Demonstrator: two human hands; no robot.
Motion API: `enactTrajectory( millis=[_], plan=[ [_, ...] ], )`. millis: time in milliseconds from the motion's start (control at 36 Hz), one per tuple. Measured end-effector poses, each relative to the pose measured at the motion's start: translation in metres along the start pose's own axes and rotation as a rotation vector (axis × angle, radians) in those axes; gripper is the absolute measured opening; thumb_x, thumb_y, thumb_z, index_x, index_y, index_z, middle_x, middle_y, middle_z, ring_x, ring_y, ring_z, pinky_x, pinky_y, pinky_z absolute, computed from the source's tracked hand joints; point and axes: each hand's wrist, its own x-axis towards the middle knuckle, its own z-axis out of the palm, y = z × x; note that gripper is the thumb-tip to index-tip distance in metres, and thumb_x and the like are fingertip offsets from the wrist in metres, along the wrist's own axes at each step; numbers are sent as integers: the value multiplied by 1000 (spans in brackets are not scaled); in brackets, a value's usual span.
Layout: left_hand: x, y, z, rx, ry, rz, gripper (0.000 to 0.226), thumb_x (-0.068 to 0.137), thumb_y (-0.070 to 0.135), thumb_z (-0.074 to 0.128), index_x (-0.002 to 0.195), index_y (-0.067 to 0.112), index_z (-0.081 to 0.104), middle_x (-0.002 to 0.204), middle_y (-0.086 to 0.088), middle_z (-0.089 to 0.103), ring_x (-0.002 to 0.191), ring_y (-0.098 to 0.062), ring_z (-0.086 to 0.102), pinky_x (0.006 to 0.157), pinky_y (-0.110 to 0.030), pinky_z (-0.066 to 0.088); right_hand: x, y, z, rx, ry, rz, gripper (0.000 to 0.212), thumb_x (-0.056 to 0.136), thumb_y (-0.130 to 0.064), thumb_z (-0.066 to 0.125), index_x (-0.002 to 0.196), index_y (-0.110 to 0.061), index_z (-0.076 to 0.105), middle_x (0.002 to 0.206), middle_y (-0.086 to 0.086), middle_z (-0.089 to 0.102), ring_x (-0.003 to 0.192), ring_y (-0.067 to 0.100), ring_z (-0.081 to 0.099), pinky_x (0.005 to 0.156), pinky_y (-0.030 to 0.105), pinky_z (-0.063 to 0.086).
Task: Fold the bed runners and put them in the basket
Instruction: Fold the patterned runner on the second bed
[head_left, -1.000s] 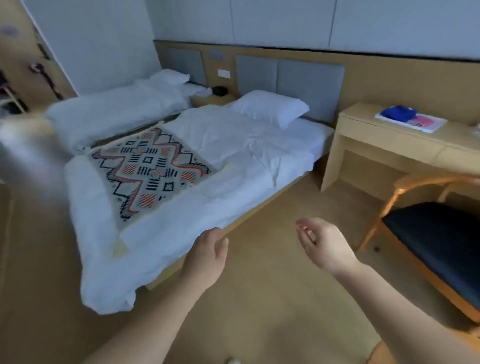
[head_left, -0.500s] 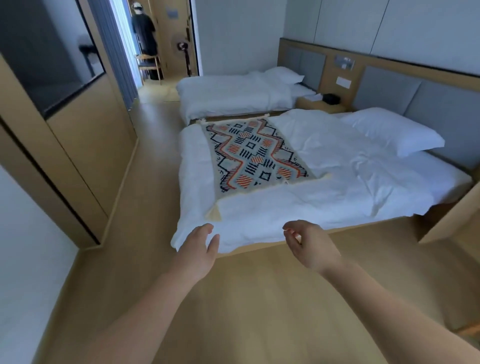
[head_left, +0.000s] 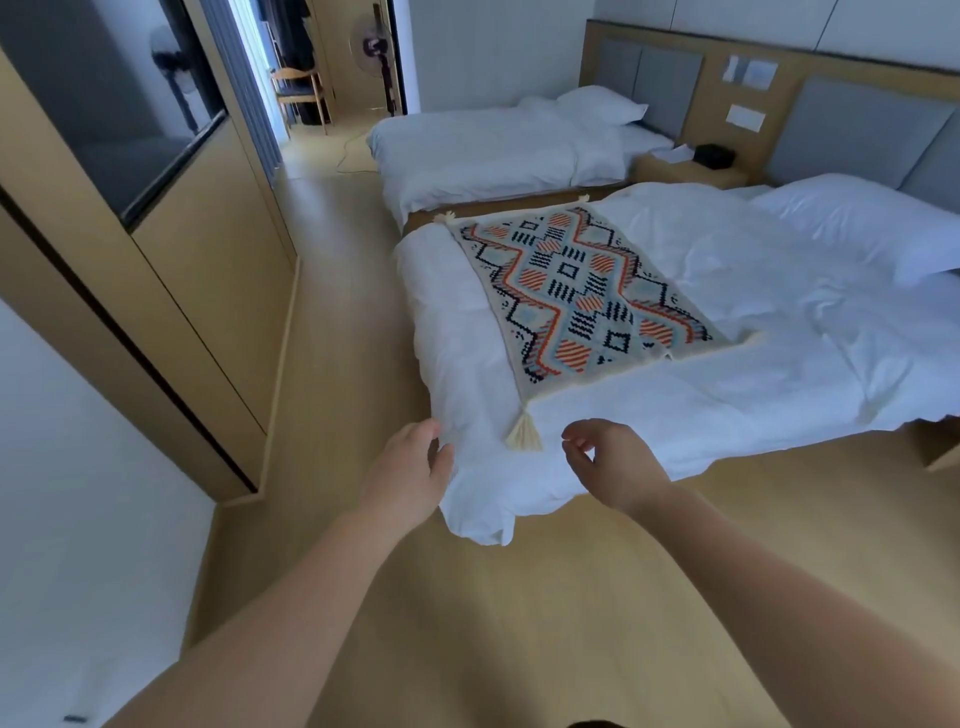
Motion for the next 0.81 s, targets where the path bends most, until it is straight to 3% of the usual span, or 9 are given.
enactTrajectory(
  millis=[111,333,556,695,806],
  plan=[
    [46,-20,-7,7,2,20,42,96,41,40,132,19,44,128,6,50,99,-13,52,78,-26,38,45,-2,14,-13,11,16,20,91,-17,56,106,-11,69,97,1,69,89,17,63,80,29,49],
    [165,-49,-10,33,10,62,37,95,41,41,126,22,48,122,6,52,92,-11,51,77,-26,37,178,3,43,5,34,-15,19,90,-12,56,101,-5,70,96,8,71,88,24,65,77,34,51],
    [289,-70,-24,52,8,32,42,95,43,40,132,24,45,128,9,50,108,-8,50,85,-23,37,312,7,60,33,-8,8,23,92,-14,56,109,-5,68,107,9,70,94,24,65,80,27,48],
    [354,-78,-23,43,-20,58,40,95,42,41,129,22,47,120,9,52,95,-5,47,79,-21,35,370,16,63,33,-7,72,23,93,-15,55,110,-6,67,107,9,70,93,23,65,81,27,48],
    [410,-89,-15,36,-60,121,34,95,41,42,122,21,49,116,4,54,100,-12,51,77,-23,36,410,24,66,8,10,140,24,93,-18,54,111,-8,67,106,7,70,92,21,64,76,24,46]
  ],
)
